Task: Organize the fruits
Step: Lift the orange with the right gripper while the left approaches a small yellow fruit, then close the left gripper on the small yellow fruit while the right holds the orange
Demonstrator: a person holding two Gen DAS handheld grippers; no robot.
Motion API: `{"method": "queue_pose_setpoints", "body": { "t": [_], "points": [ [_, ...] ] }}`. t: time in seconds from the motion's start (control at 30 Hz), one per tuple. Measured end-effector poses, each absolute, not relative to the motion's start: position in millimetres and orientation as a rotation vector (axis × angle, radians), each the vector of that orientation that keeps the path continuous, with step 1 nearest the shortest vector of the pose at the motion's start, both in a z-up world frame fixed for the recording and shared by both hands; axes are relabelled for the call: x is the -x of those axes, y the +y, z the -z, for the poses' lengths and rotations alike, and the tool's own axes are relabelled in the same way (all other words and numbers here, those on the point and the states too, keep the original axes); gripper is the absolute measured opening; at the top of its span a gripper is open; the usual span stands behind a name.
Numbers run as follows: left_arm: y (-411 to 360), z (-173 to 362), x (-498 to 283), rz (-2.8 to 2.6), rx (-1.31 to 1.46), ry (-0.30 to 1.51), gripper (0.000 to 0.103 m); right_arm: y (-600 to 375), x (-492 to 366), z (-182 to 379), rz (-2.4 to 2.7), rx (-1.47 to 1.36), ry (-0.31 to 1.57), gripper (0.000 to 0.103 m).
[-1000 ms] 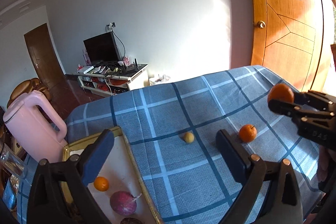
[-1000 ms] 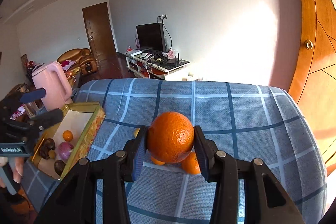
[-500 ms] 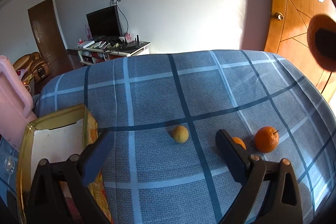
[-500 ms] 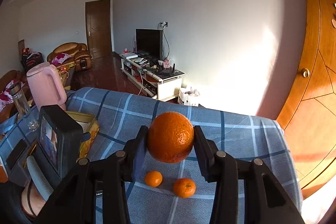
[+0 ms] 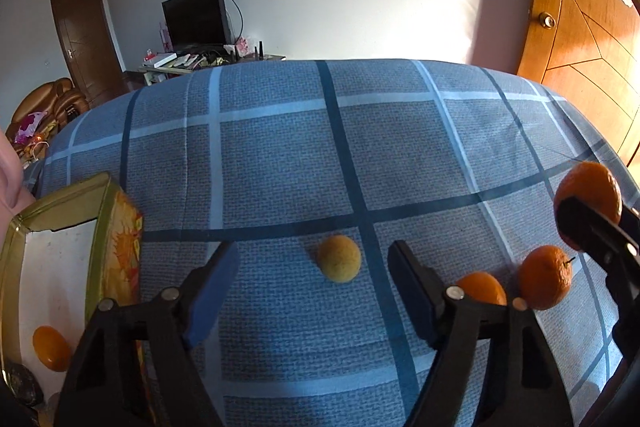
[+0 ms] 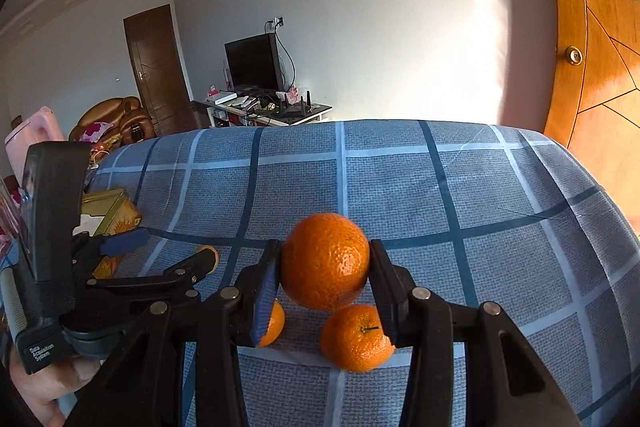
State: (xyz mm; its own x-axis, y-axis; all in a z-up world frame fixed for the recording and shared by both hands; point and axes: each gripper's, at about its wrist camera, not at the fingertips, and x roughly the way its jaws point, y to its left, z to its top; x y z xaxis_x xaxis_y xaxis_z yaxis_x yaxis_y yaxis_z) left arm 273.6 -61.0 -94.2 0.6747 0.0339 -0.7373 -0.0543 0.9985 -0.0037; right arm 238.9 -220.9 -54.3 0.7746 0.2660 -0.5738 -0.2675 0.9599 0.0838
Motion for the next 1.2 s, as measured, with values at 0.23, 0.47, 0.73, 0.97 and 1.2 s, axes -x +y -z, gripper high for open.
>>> {"method": "queue_pose_setpoints", "body": {
  "t": [0.23, 0.47, 0.73, 0.97, 1.2],
  "points": [
    [-54.1, 112.7, -283.6, 0.028, 0.09, 0.891, 0.045, -210.8, -235.3, 65.6, -0.336, 0.022, 0.625, 0.045],
    [-58.9, 110.9, -272.6, 0.1, 0.085, 0.873, 0.027, -189.4, -226.2, 72.6, -0.375, 0.106, 0.602, 0.045],
    [-66.4, 96.0, -241.7, 0.109, 0.013, 0.772, 0.027, -200.8, -226.8, 71.3, -0.378, 0.057, 0.583, 0.045],
    [-62.5, 87.6, -225.4, 0.1, 0.0, 0.709, 0.027, -204.8, -217.7, 67.9, -0.383, 0.045, 0.544, 0.045],
    [-61.8, 81.3, -212.4, 0.088, -0.004, 0.636, 0.027, -209.0, -210.7, 65.0, -0.398, 0.043, 0.521, 0.045]
  ]
}}
